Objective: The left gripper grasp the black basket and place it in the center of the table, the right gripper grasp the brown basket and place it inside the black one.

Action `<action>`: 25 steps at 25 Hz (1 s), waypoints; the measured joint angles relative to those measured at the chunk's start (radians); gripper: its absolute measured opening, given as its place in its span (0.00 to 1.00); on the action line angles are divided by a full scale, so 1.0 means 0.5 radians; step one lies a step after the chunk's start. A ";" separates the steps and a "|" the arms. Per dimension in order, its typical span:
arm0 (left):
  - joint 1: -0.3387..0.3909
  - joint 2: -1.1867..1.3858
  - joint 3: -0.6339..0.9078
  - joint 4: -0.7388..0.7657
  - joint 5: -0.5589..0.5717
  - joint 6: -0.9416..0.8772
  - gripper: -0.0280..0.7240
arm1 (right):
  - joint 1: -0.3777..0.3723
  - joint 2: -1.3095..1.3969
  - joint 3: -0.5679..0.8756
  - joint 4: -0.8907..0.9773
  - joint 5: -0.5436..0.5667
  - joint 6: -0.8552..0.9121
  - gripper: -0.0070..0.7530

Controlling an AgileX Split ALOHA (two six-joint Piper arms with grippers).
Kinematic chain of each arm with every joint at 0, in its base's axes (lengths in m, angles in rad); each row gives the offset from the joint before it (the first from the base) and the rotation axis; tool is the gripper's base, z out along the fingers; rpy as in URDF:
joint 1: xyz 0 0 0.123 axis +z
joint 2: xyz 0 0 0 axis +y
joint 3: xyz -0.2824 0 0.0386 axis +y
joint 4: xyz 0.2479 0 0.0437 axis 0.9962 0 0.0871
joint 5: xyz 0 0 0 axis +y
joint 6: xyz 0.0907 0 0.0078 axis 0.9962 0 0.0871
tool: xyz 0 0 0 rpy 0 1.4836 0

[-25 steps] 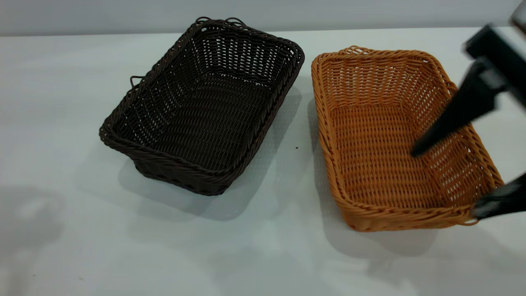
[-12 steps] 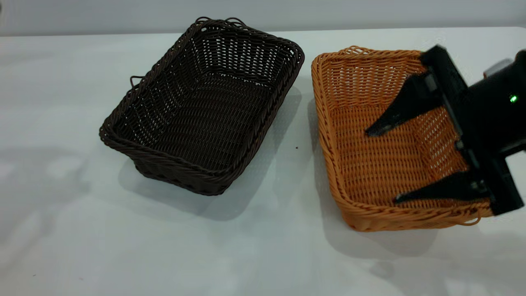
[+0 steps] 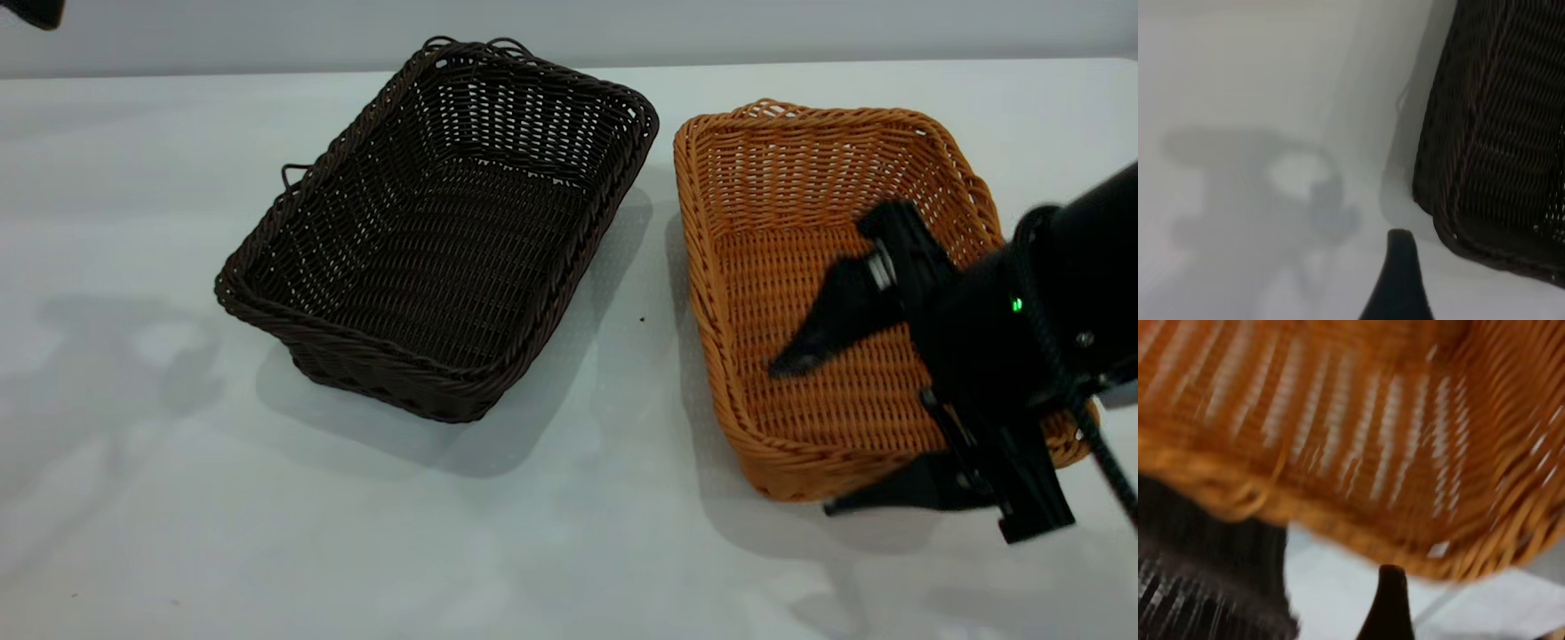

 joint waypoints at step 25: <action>-0.460 1.384 -0.924 0.036 -0.102 0.035 0.76 | 0.000 0.228 -0.157 0.026 -0.293 0.045 0.72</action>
